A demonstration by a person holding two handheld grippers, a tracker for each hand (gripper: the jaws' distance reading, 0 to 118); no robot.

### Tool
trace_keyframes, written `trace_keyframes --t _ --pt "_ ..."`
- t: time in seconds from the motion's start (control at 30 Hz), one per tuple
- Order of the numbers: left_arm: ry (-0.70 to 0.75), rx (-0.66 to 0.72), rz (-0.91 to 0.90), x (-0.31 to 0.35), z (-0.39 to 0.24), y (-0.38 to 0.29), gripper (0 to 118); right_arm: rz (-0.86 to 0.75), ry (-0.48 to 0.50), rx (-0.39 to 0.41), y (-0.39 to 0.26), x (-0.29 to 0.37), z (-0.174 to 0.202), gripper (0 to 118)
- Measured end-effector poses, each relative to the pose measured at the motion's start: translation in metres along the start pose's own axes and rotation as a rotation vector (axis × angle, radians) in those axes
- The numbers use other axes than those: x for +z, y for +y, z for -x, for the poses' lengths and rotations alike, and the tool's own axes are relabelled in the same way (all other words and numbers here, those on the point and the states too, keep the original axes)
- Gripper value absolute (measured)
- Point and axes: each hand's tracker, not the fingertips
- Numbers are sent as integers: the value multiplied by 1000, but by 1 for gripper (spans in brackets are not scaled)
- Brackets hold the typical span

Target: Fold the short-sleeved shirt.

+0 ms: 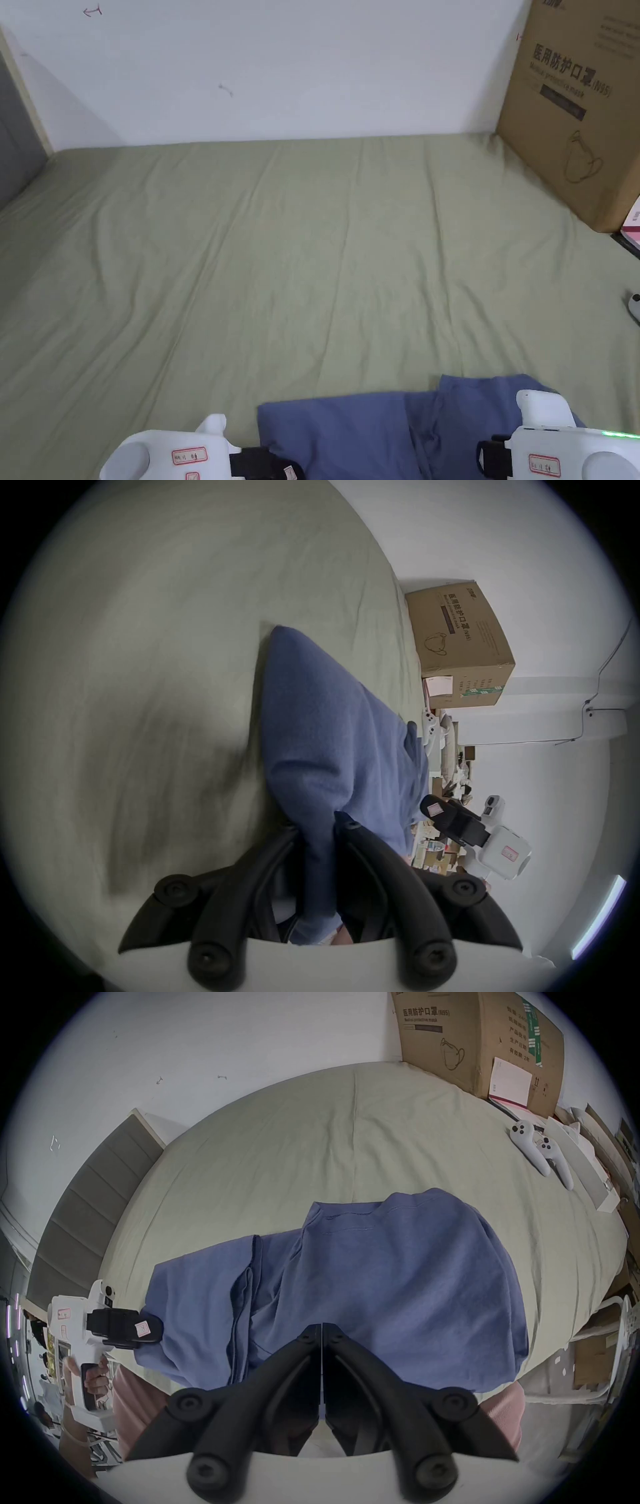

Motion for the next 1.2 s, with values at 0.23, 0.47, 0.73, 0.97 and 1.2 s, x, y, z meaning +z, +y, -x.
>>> trace_keyframes --t 0.23,0.47,0.73,0.97,1.2 --pt "-61 -19 -47 42 6 0 13 12 -11 25 7 -2 8 1" --pt "72 -60 -114 120 35 9 13 8 8 26 14 -6 18 1" --pt "239 11 -250 212 75 13 13 39 22 60 8 -17 31 1" --pt "268 -59 -298 209 20 1 13 52 27 61 5 -20 32 1" --pt "235 -264 -332 184 -87 1 13 37 23 52 5 -14 19 1"
